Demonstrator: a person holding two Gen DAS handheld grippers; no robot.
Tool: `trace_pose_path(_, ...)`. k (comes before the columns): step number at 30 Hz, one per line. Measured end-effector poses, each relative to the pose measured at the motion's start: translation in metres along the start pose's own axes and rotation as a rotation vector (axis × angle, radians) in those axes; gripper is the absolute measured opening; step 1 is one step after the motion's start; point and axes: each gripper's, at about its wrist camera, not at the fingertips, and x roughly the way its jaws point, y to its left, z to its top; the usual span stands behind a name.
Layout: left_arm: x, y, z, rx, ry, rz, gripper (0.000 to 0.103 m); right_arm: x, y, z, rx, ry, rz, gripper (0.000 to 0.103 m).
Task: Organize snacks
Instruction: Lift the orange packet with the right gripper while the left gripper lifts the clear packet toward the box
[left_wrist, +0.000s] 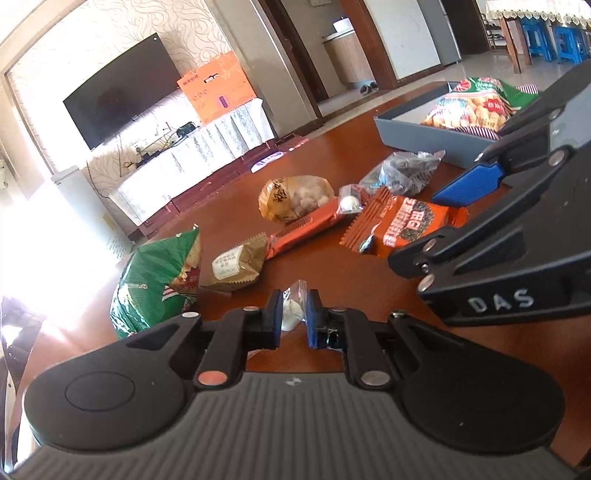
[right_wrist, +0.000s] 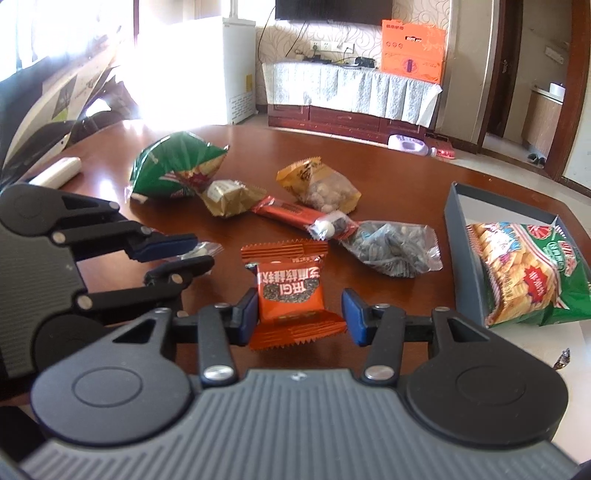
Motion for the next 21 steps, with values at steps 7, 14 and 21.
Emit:
trace_pose_path(7, -0.007, 0.004, 0.006, -0.022, -0.025, 0.018, 0.016, -0.013, -0.005, 0.004, 0.029, -0.049, 0.001, 0.051)
trace_pose_path(14, -0.007, 0.002, 0.012, -0.036, -0.028, 0.009, 0.016, -0.021, -0.009, 0.005, 0.051, -0.066, 0.013, 0.051)
trace_pose_path(21, -0.005, 0.003, 0.020, -0.070, -0.029, -0.007, 0.016, -0.027, -0.015, 0.004, 0.077, -0.074, 0.018, 0.051)
